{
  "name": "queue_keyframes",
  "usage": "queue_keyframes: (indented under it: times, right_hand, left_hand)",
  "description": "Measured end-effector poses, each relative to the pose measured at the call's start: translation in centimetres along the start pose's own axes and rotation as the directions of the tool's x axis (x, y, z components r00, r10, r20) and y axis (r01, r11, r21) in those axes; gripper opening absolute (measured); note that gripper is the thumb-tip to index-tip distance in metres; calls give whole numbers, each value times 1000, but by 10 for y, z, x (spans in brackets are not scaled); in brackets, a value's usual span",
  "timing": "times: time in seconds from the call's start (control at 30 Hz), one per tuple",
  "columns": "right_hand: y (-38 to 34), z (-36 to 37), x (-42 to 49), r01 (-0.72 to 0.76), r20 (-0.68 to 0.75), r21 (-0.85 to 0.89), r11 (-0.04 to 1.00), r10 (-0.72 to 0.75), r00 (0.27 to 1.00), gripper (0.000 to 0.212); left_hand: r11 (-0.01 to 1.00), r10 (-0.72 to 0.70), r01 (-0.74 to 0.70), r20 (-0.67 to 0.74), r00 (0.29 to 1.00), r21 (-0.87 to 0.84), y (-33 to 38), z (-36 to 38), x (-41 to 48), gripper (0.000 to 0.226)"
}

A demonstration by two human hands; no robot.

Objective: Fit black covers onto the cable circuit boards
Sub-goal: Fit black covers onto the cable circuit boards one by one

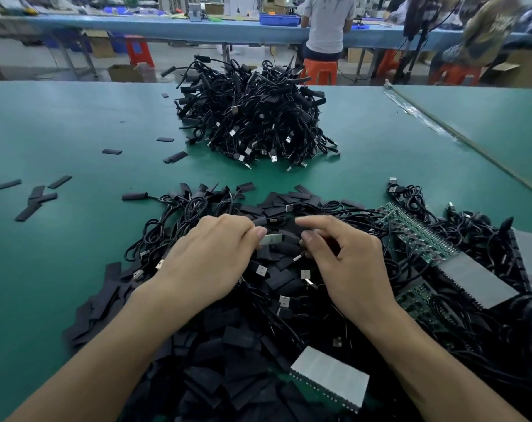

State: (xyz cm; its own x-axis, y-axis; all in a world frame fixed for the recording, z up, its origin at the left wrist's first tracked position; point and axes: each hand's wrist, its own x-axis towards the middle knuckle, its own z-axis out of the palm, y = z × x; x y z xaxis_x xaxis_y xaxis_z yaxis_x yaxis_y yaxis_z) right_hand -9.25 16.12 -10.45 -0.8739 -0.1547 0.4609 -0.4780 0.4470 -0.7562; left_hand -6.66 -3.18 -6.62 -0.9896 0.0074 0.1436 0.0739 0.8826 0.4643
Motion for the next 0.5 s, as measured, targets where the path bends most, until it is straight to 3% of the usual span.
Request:
queue_keyframes:
  times: [0.2, 0.3, 0.5]
  right_hand:
    - [-1, 0, 0, -33, -41, -21, 999, 32, 999, 14]
    - [0, 0, 0, -66, -61, 10, 998, 66, 996, 19]
    - [-5, 0, 1, 13, -124, 71, 997, -4, 992, 22]
  left_hand:
    - [988, -19, 28, 63, 998, -153, -2, 0, 1, 27]
    - [977, -18, 29, 58, 998, -209, -1, -1, 3, 16]
    - [964, -20, 33, 49, 999, -263, -2, -1, 3, 9]
